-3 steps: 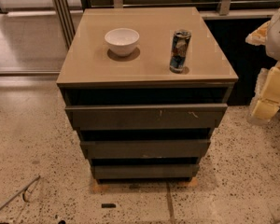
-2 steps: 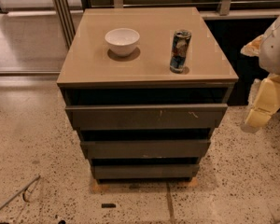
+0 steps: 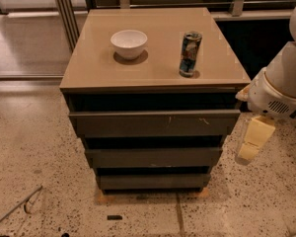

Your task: Open bottom drawer

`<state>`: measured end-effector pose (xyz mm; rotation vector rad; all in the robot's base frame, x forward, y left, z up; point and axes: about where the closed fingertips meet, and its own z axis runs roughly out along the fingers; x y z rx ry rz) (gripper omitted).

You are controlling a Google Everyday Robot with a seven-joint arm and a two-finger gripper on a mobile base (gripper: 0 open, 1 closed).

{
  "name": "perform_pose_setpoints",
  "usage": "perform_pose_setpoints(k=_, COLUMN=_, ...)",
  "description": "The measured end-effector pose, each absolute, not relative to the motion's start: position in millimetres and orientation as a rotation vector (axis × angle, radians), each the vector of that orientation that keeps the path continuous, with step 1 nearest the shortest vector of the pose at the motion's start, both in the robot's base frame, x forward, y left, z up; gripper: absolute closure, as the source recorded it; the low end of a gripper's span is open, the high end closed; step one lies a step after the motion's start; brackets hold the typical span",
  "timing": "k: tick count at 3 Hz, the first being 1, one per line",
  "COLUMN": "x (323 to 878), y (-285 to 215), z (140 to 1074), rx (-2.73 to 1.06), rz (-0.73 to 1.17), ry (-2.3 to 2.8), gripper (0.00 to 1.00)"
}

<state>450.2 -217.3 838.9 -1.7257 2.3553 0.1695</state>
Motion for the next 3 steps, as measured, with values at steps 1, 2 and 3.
perform_pose_setpoints(k=1, x=450.2, y=-217.3, z=838.9, rx=-1.726, rz=0.169, ry=2.355, gripper=0.00)
perform_pose_setpoints(k=2, x=454.2, y=-219.2, z=813.6, rx=-1.745, rz=0.130, ry=2.313, gripper=0.00)
perform_pose_setpoints(k=3, x=454.8, y=-221.1, z=726.0, rx=-1.800, rz=0.145, ry=2.283, gripper=0.00)
